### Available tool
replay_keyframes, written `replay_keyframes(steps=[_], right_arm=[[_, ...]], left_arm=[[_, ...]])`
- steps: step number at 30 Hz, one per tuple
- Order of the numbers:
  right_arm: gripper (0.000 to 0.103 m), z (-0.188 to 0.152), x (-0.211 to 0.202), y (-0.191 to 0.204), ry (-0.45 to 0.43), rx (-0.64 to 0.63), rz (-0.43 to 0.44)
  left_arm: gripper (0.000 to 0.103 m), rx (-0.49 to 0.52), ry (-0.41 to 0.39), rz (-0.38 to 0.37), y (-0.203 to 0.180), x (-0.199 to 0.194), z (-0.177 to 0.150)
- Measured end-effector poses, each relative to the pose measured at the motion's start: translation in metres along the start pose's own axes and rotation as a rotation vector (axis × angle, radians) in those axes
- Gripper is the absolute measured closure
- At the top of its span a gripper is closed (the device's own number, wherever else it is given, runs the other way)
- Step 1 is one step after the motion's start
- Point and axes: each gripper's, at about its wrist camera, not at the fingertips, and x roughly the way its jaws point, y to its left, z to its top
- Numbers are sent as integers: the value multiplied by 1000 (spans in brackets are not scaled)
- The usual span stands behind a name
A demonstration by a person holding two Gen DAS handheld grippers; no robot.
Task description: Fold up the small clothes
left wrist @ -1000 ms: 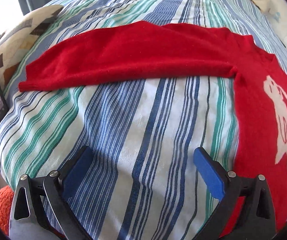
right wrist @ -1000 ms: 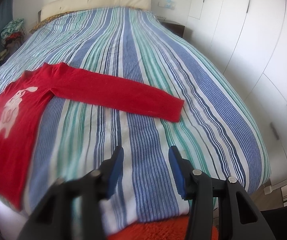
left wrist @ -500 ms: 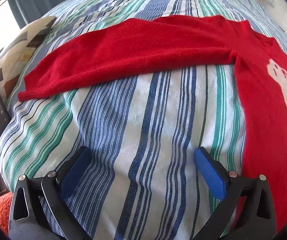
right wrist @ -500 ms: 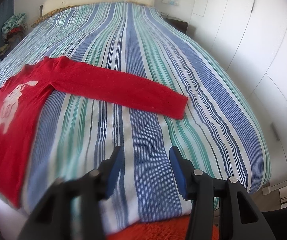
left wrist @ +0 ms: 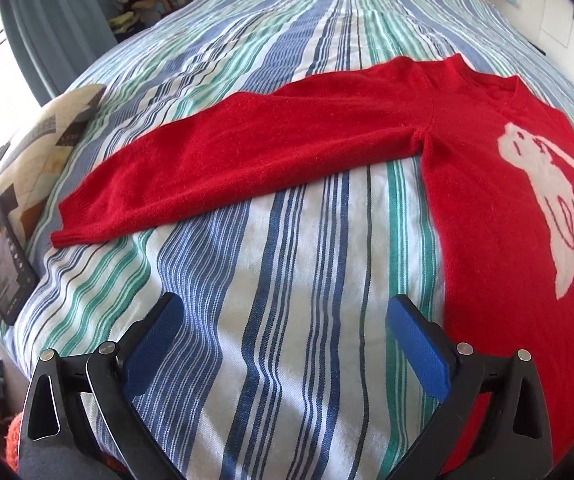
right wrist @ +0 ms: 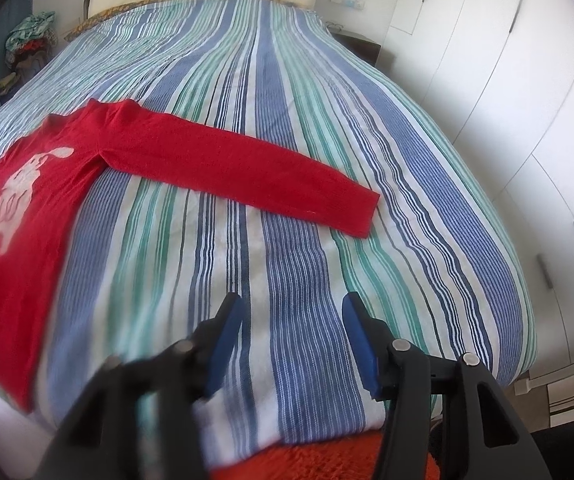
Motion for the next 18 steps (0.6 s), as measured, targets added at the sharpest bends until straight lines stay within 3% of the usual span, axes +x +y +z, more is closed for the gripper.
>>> replay_keyframes(steps=[10, 12, 15, 18], right_arm=[[51, 1, 3, 0, 13, -4, 7], [51, 4, 7, -5, 41, 21, 49], [51, 18, 15, -34, 52, 192, 208], [50, 26, 36, -80, 47, 514, 337]], left_arm=[[1, 12, 10, 18, -3, 2, 1], [1, 3, 13, 17, -1, 3, 2], [1, -23, 26, 13, 3, 6, 2], [1, -63, 43, 5, 10, 9, 2]])
